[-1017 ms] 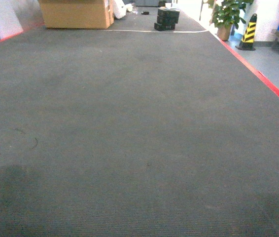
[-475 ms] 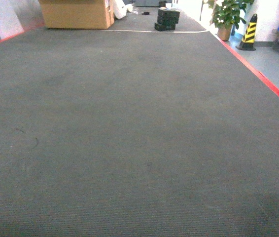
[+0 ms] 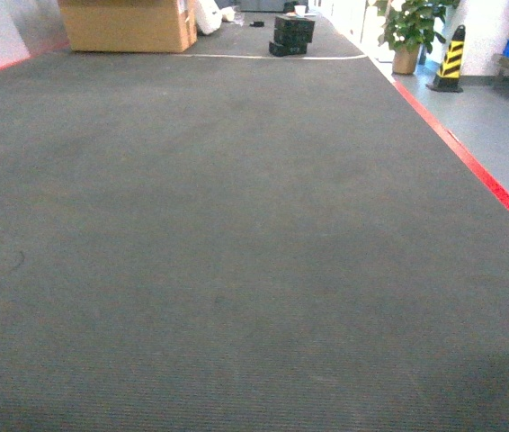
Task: Sort blue parts and orange caps into right shelf containers
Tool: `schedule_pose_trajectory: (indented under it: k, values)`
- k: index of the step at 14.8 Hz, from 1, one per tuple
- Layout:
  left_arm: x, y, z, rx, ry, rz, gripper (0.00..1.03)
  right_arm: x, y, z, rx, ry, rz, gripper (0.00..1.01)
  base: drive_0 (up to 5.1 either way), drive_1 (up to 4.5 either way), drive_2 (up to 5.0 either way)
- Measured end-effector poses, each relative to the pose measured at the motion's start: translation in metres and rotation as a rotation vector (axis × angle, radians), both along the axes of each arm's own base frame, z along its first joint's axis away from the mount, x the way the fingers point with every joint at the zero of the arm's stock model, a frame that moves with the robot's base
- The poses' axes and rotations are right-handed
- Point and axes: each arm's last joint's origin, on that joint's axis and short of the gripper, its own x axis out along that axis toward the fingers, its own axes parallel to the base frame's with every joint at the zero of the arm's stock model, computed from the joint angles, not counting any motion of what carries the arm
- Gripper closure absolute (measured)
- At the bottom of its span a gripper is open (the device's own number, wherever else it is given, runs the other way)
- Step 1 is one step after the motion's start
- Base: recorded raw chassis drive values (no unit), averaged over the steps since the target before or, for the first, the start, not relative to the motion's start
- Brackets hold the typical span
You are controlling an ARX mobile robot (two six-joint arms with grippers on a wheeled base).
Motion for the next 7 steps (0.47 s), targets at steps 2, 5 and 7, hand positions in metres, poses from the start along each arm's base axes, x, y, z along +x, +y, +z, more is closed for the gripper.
schedule_pose_trajectory:
  k: [2, 5, 7]
  values:
    - [0.0, 0.0, 0.0005, 0.001, -0.005, 0.0, 0.57, 0.0, 0.0, -0.0001, 0.0, 0.001, 0.0, 0.56, 4.7, -3.72, -1.2]
    - [0.0, 0.0, 0.0001, 0.0, -0.002, 0.0, 0.58, 0.0, 0.0, 0.0, 0.0, 0.0, 0.0, 0.56, 4.9, -3.37, -1.4]
    - [0.0, 0.0, 0.0002, 0.001, -0.002, 0.0, 0.58, 0.0, 0.0, -0.0001, 0.0, 0.001, 0.0, 0.56, 5.0, -3.22, -1.5]
